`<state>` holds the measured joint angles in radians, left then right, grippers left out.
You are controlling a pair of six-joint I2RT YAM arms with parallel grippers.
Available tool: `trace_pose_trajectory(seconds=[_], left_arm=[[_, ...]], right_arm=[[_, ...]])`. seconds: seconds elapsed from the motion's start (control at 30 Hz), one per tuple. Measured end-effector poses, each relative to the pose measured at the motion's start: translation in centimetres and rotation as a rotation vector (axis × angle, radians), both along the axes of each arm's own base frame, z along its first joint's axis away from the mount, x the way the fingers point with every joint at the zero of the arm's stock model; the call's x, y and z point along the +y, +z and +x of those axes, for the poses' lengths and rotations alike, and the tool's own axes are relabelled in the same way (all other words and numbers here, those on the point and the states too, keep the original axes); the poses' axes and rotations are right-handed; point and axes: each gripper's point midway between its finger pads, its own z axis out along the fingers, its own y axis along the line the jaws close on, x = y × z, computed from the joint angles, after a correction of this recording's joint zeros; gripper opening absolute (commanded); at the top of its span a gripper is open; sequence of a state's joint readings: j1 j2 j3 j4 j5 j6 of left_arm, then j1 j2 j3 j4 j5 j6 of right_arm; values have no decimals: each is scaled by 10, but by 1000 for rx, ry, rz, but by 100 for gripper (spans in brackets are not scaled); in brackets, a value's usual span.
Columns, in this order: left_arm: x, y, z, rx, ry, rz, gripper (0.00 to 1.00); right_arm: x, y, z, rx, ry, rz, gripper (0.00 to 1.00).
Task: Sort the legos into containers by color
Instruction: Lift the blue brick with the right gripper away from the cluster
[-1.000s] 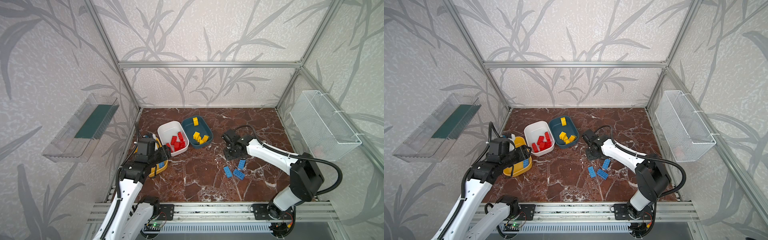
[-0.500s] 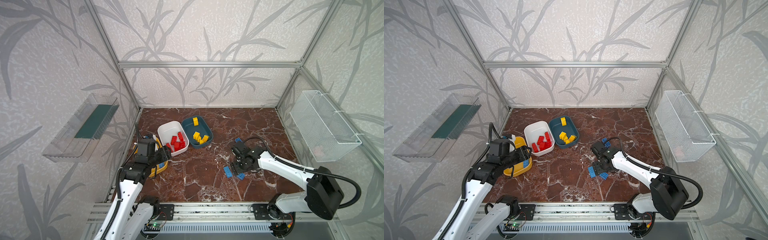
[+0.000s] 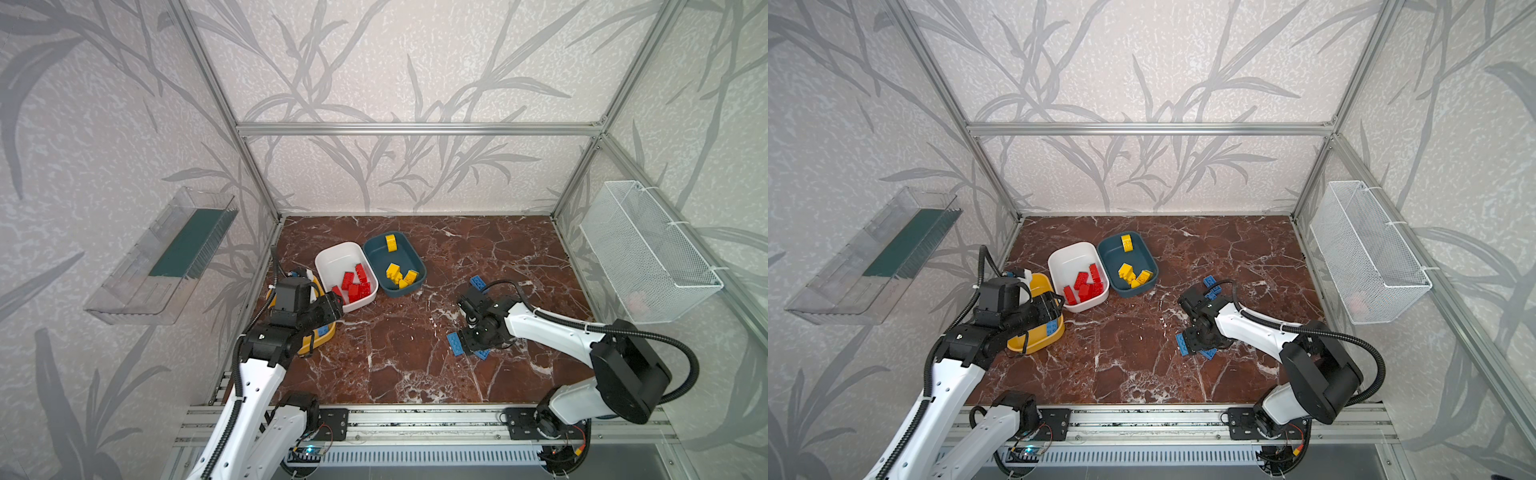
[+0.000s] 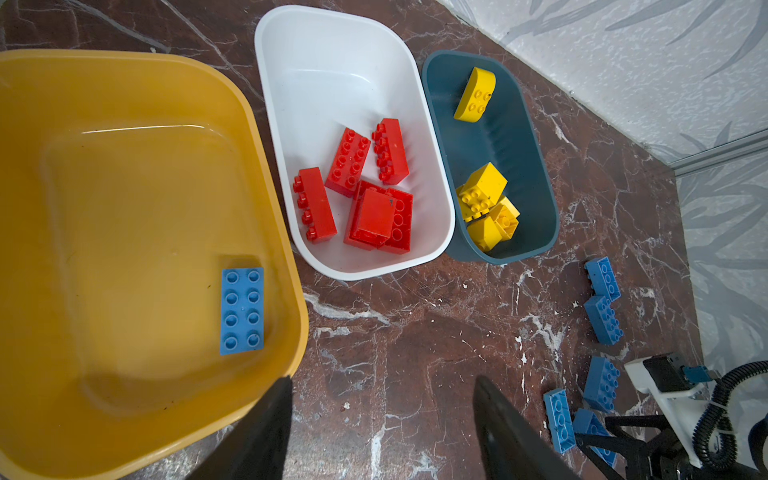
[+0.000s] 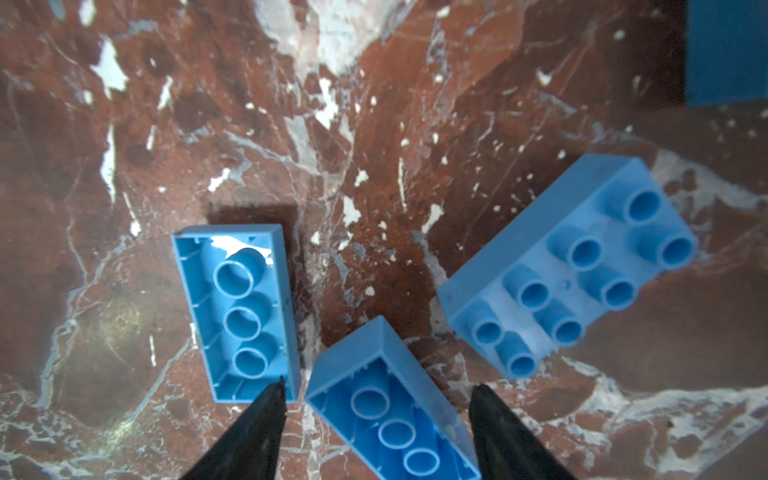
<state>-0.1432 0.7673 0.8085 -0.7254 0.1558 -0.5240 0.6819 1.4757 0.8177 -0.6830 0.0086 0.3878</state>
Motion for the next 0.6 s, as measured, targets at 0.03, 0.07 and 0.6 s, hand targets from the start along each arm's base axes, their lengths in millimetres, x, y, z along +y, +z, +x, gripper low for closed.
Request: trace_pose_trajectory(seconds=[0.03,0.07,0.6], left_arm=[[0,0,0,0,0,0,69],[0,0,0,0,0,0,69],[0,0,0,2,0,1,69]], right_arm=[[1,0,0,0,1,4,59],[2,0,-1,3,3,9,56],[0,-5,-2,17,13,-18,28]])
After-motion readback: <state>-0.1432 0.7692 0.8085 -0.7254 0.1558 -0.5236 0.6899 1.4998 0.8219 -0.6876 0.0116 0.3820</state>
